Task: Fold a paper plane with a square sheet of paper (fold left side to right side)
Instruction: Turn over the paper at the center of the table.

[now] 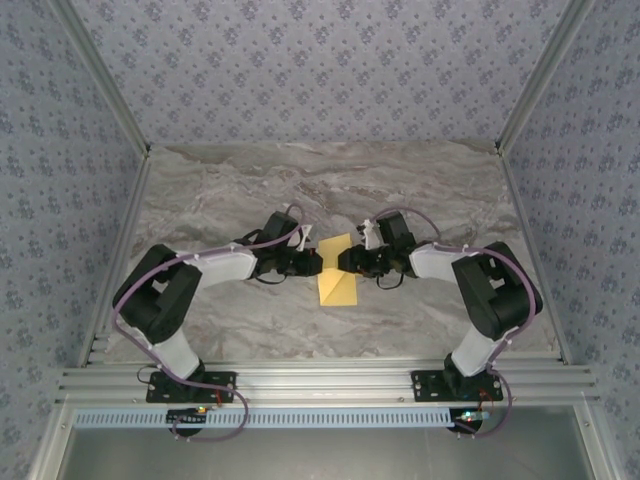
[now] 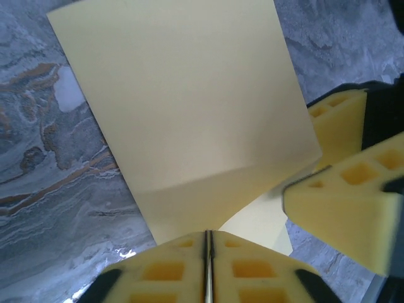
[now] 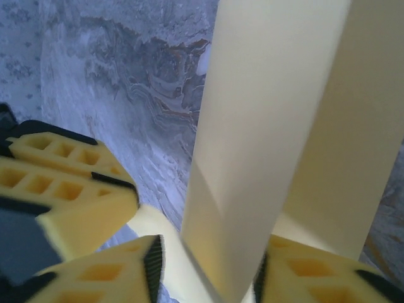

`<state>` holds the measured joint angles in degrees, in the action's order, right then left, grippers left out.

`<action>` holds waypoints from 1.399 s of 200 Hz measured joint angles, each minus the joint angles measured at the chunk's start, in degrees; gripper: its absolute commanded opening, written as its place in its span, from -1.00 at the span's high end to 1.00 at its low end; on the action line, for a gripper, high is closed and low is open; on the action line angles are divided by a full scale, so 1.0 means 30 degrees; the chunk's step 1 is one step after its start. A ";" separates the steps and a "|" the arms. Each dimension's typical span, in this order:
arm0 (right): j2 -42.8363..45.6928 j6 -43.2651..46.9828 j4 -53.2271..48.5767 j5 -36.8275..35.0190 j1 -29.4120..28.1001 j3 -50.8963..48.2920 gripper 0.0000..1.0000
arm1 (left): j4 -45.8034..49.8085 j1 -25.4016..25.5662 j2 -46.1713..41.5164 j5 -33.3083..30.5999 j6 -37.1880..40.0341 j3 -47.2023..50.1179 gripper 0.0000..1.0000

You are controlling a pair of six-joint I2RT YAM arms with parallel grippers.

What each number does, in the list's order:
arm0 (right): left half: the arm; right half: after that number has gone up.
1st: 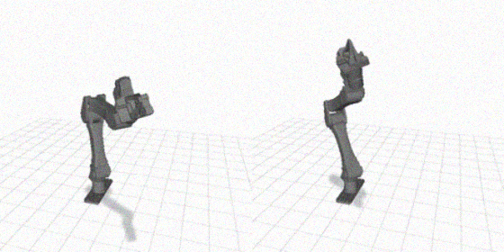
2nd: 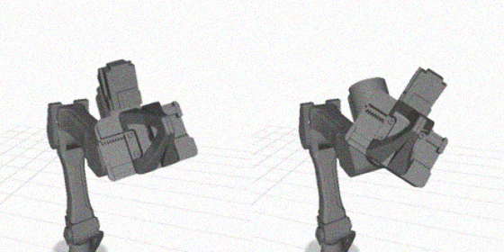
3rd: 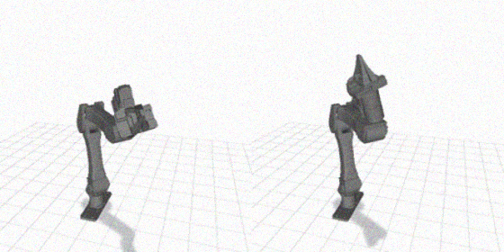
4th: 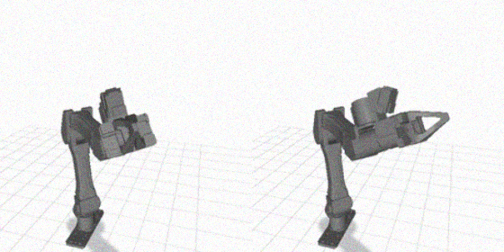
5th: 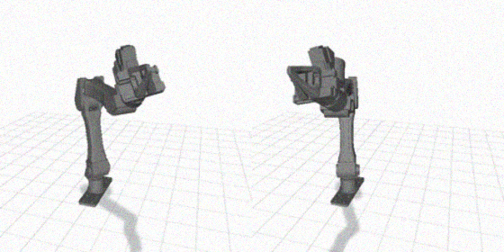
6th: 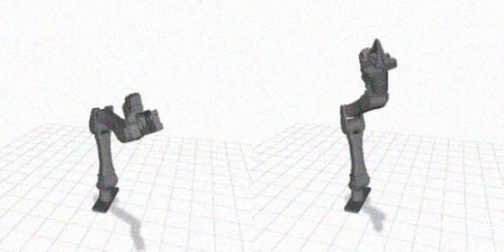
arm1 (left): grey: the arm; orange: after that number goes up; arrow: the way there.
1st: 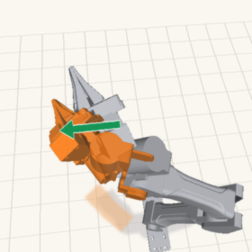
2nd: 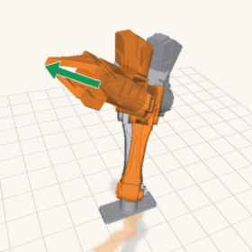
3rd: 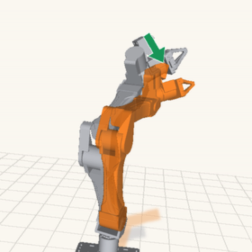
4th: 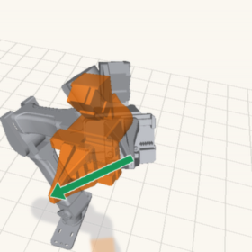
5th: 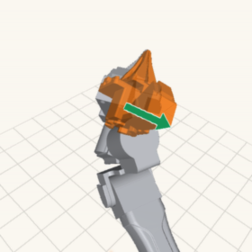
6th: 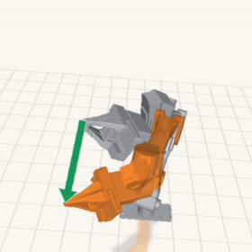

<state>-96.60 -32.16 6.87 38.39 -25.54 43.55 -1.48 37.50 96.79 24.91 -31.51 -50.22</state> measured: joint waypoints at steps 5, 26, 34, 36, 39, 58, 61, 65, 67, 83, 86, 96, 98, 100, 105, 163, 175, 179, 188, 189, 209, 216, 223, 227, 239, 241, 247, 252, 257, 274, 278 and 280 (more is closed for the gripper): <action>-0.0007 -0.0109 -0.0044 0.0007 0.0000 0.0000 0.55 | 0.0007 0.0000 -0.0160 -0.0109 -0.0102 0.0051 0.51; 0.0066 -0.0036 0.0022 0.0131 0.0022 0.0058 0.79 | 0.0015 -0.0066 -0.1137 -0.0452 -0.0291 0.0408 0.11; 0.0204 -0.0022 0.0022 0.0226 0.0073 0.0058 0.80 | -0.0029 -0.0131 -0.1712 -0.0525 -0.0321 0.0663 -0.03; 0.0240 -0.0015 0.0015 0.0262 0.0095 0.0058 0.81 | -0.0044 -0.0131 -0.1858 -0.0525 -0.0459 0.0736 -0.06; 0.0335 -0.0029 0.0000 0.0335 0.0117 0.0058 0.81 | -0.0051 -0.0160 -0.2076 -0.0583 -0.0554 0.0823 -0.11; 0.1486 0.0000 -0.0058 0.0867 0.0517 0.0058 0.82 | -0.0270 -0.0350 -0.4014 -0.0678 -0.1180 0.1770 -0.47; 0.1749 0.0000 -0.0058 0.0976 0.0619 0.0058 0.82 | -0.0299 -0.0386 -0.4357 -0.0663 -0.1151 0.1902 -0.53; 0.2120 0.0000 -0.0058 0.1129 0.0743 0.0058 0.82 | -0.0350 -0.0401 -0.4801 -0.0707 -0.1486 0.2106 -0.61; 0.2353 0.0000 -0.0051 0.1217 0.0816 0.0066 0.82 | -0.0372 -0.0423 -0.5093 -0.0699 -0.1406 0.2193 -0.65; 0.4102 -0.0080 -0.0066 0.1836 0.1399 0.0182 0.82 | -0.0670 -0.0546 -0.7184 -0.0758 -0.2331 0.2856 -0.93; 0.4386 -0.0087 -0.0058 0.1989 0.1479 0.0233 0.82 | -0.0707 -0.0576 -0.7555 -0.0736 -0.2470 0.2943 -0.96; 0.5370 -0.0226 -0.0073 0.2353 0.1756 0.0590 0.81 | -0.1049 -0.0634 -0.8881 -0.0729 -0.2965 0.3249 -0.96; 0.5530 -0.0262 -0.0087 0.2441 0.1792 0.0678 0.82 | -0.1173 -0.0634 -0.9129 -0.0721 -0.3162 0.3308 -0.96; 0.5719 -0.0306 -0.0073 0.2521 0.1829 0.0772 0.81 | -0.1246 -0.0641 -0.9391 -0.0707 -0.3249 0.3344 -0.96; 0.6105 -0.0393 -0.0087 0.2674 0.1887 0.1013 0.81 | -0.1545 -0.0670 -0.9930 -0.0634 -0.3519 0.3439 -0.96; 0.8357 -0.2397 0.0393 0.4641 0.1297 0.4029 0.79 | -0.5967 -0.0699 -1.1759 0.1209 -0.6601 0.3548 -0.95; 0.8459 -0.2907 0.0627 0.4932 0.0918 0.4335 0.78 | -0.6499 -0.0619 -1.1723 0.1435 -0.6980 0.3548 -0.93; 0.8466 -0.3038 0.0750 0.5005 0.0780 0.4408 0.78 | -0.6623 -0.0597 -1.1708 0.1494 -0.7060 0.3548 -0.90; 0.8502 -0.3366 0.0940 0.5144 0.0503 0.4510 0.78 | -0.7162 -0.0488 -1.1628 0.1719 -0.7366 0.3548 -0.84; 0.8517 -0.3410 0.0954 0.5166 0.0459 0.4532 0.78 | -0.7227 -0.0481 -1.1613 0.1727 -0.7417 0.3548 -0.83; 0.8531 -0.4022 0.1202 0.5384 -0.0080 0.4714 0.77 | -0.8517 -0.0255 -1.1438 0.2120 -0.8123 0.3548 -0.55; 0.8539 -0.4204 0.1341 0.5472 -0.0197 0.4714 0.77 | -0.8830 -0.0189 -1.1438 0.2186 -0.8276 0.3548 -0.45; 0.8546 -0.4430 0.1450 0.5508 -0.0255 0.4714 0.76 | -0.9173 -0.0109 -1.1446 0.2208 -0.8400 0.3548 -0.31; 0.8553 -0.4539 0.1523 0.5515 -0.0270 0.4714 0.75 | -0.9391 -0.0066 -1.1446 0.2208 -0.8349 0.3548 -0.23; 0.8590 -0.4881 0.1792 0.5508 -0.0270 0.4714 0.75 | -0.9624 0.0029 -1.1519 0.2200 -0.8408 0.3548 -0.01; 0.8604 -0.4896 0.1821 0.5501 -0.0270 0.4714 0.75 | -0.9690 0.0051 -1.1526 0.2200 -0.8582 0.3548 0.01; 0.8633 -0.5027 0.1938 0.5501 -0.0270 0.4714 0.74 | -0.9741 0.0073 -1.1570 0.2193 -0.8517 0.3548 0.10; 0.8670 -0.5144 0.2011 0.5501 -0.0270 0.4714 0.74 | -0.9748 0.0124 -1.1628 0.2193 -0.8495 0.3548 0.17; 0.8706 -0.5217 0.2084 0.5501 -0.0270 0.4714 0.74 | -0.9748 0.0146 -1.1701 0.2186 -0.8612 0.3548 0.24; 0.8830 -0.5464 0.2259 0.5501 -0.0270 0.4714 0.70 | -0.9770 0.0189 -1.1956 0.2113 -0.8553 0.3548 0.48; 0.8859 -0.5508 0.2273 0.5501 -0.0270 0.4714 0.68 | -0.9748 0.0197 -1.2007 0.2098 -0.8619 0.3548 0.53; 0.8874 -0.5515 0.2288 0.5501 -0.0270 0.4714 0.67 | -0.9755 0.0219 -1.2036 0.2062 -0.8495 0.3548 0.56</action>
<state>-69.97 -48.71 13.74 54.89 -26.35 57.69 -30.74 38.15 60.69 31.09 -56.99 -39.57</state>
